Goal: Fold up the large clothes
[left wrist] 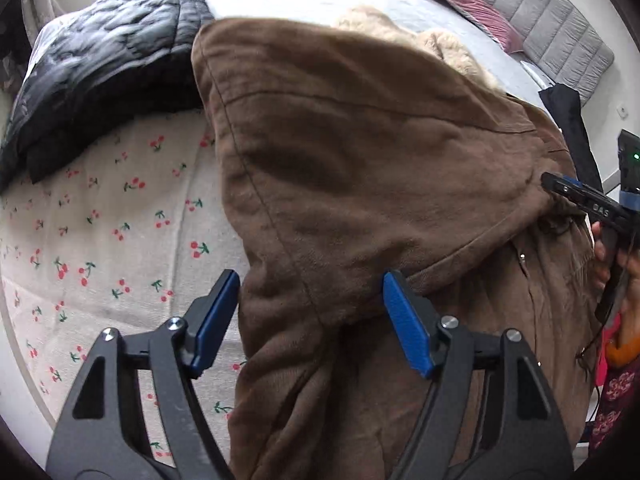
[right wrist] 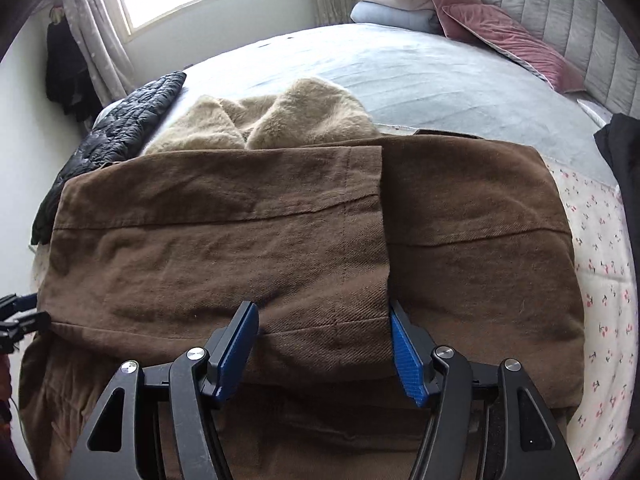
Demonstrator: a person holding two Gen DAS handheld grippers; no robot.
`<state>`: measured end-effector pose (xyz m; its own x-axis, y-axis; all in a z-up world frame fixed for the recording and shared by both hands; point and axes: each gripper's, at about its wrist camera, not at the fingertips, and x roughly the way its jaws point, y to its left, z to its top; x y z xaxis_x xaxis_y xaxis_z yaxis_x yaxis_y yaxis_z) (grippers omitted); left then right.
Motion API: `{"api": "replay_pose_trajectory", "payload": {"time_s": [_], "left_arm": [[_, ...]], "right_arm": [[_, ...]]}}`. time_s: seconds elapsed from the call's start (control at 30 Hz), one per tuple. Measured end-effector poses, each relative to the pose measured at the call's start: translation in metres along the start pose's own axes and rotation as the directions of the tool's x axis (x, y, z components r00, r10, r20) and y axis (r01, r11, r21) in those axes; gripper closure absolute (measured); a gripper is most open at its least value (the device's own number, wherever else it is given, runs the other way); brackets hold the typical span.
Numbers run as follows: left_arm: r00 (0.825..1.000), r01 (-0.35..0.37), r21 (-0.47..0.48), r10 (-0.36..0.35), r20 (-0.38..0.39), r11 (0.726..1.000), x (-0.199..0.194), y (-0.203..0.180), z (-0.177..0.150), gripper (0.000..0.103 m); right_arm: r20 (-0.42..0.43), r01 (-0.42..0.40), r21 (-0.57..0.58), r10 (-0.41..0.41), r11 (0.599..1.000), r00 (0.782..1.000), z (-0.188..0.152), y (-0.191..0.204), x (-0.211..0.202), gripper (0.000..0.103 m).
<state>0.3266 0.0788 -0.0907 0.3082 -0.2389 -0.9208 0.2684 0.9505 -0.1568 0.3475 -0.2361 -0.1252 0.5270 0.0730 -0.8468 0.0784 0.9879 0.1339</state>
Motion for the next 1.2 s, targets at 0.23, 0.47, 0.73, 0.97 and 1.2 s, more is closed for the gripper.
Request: {"api": "replay_pose_trajectory", "payload": {"time_s": [0.23, 0.47, 0.73, 0.97, 1.2], "left_arm": [[0.989, -0.123, -0.039, 0.125, 0.077, 0.992, -0.011, 0.028, -0.008, 0.079], [0.935, -0.231, 0.031, 0.213, 0.284, 0.972, -0.057, -0.002, 0.012, 0.052], [0.926, -0.167, 0.123, 0.113, 0.359, 0.978, 0.003, -0.031, 0.092, 0.052], [0.932, -0.128, 0.018, 0.114, 0.345, 0.992, 0.063, 0.022, 0.106, 0.054], [0.932, -0.205, 0.08, 0.169, 0.32, 0.976, 0.021, -0.012, 0.089, 0.025]], "right_arm": [[0.044, -0.009, -0.024, 0.01, 1.0, 0.999, 0.004, 0.0, -0.024, 0.038], [0.093, -0.004, -0.052, 0.009, 0.999, 0.996, 0.016, 0.018, -0.029, 0.037], [0.17, -0.08, -0.039, 0.086, 0.996, 0.982, 0.042, 0.066, 0.013, 0.037], [0.158, -0.129, 0.002, 0.127, 0.992, 0.979, 0.031, 0.034, 0.069, 0.038], [0.074, -0.074, -0.082, 0.08, 0.994, 0.994, 0.031, 0.046, 0.04, 0.037]]}}
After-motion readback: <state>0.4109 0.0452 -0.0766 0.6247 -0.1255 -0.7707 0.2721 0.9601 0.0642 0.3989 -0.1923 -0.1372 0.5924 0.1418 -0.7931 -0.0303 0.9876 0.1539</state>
